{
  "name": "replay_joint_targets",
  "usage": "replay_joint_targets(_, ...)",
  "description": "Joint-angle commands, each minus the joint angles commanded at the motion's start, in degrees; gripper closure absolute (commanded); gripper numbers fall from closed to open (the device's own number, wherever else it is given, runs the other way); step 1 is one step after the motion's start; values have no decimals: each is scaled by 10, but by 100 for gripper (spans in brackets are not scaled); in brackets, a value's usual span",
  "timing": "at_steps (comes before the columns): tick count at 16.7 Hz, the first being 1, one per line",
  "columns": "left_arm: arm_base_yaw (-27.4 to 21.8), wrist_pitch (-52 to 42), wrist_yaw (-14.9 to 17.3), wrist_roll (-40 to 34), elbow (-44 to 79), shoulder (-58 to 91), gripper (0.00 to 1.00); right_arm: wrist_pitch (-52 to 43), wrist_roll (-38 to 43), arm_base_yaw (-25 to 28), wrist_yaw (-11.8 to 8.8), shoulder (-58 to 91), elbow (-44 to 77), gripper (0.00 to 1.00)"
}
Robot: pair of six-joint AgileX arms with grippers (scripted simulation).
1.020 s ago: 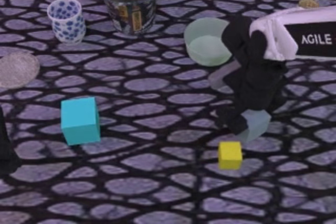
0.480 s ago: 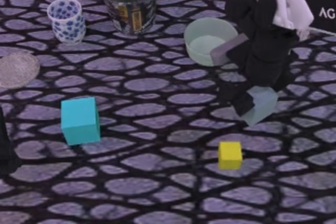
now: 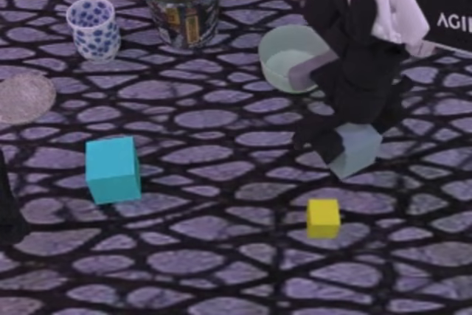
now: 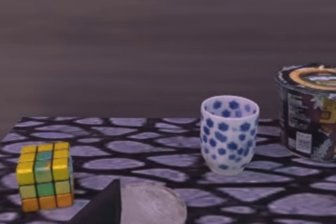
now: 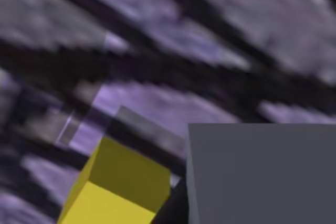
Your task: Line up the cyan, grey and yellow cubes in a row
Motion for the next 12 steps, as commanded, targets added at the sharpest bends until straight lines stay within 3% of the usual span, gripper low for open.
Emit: replay_joint_targets(12,0,0,0,0,0,0,0,-43,419,140,7,2,40,100)
